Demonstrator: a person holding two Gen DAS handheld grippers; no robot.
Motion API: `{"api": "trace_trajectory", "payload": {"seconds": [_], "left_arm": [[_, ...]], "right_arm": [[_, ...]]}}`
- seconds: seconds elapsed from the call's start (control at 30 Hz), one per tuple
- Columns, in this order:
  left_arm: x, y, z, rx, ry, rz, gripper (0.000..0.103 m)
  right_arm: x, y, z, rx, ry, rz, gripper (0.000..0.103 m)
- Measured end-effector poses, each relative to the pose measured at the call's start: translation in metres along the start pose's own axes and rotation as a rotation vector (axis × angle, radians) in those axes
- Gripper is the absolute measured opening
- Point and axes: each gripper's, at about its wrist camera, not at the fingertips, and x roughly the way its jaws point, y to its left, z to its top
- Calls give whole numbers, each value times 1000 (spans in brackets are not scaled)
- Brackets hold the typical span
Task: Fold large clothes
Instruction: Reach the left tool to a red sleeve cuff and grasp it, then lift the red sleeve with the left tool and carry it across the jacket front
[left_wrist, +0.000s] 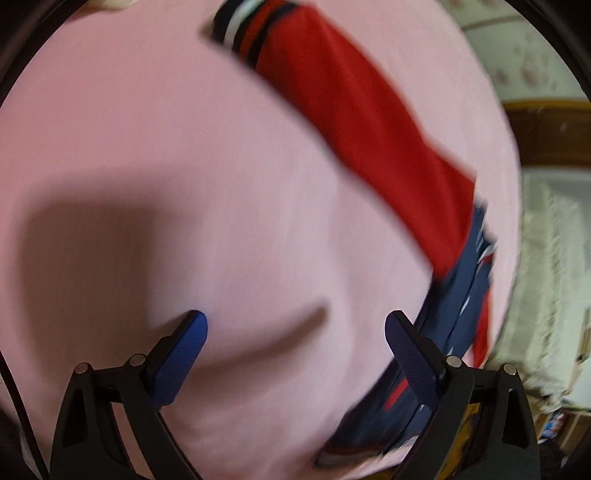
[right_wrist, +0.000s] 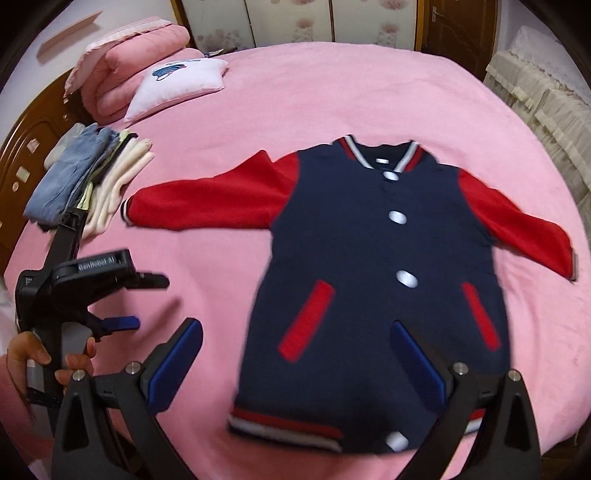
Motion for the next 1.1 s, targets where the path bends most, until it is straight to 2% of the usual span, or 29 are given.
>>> {"api": "trace_trajectory", "payload": {"seconds": [0.13,0.27,0.33,0.37,0.4,0.43,0.57,0.67,0.77,0.87,0.93,1.0,1.1], "left_arm": [[2,6,45,-29,-164,-103,95],[6,16,60,-140,-322,-170,95],[6,18,61,-203,-392,-193,87],[5,18,61,-225,-430,-177,61],[4,16,60,-242,-455,-136,19],[3,16,61,-257,-472,-92,9],[-2,3,59,-260,-532,-74,9],[-15,-27,55,-166,-589,-23,8],[-43,-55,50,-27,-658,29,6],[-58,-107,33,139,-714,53,6],[-66,-139,6,262,-735,47,6],[-61,-178,-16,357,-729,-4,6],[-44,-220,-46,457,-667,-71,6]], "right_arm": [[30,19,18,3,-15,9,101],[50,35,27,-51,-35,5,101],[56,38,27,-53,-45,6,101],[59,37,27,-39,-50,2,101],[60,36,26,-25,-53,-3,101],[62,33,27,-1,-54,-7,101],[61,15,26,89,-51,-39,101],[56,-1,27,129,-55,-48,101],[48,-20,27,152,-75,-63,101],[39,-48,29,197,-99,-75,101],[34,-67,31,227,-110,-76,101],[27,-89,33,252,-128,-84,101],[16,-118,34,269,-159,-94,101]]}}
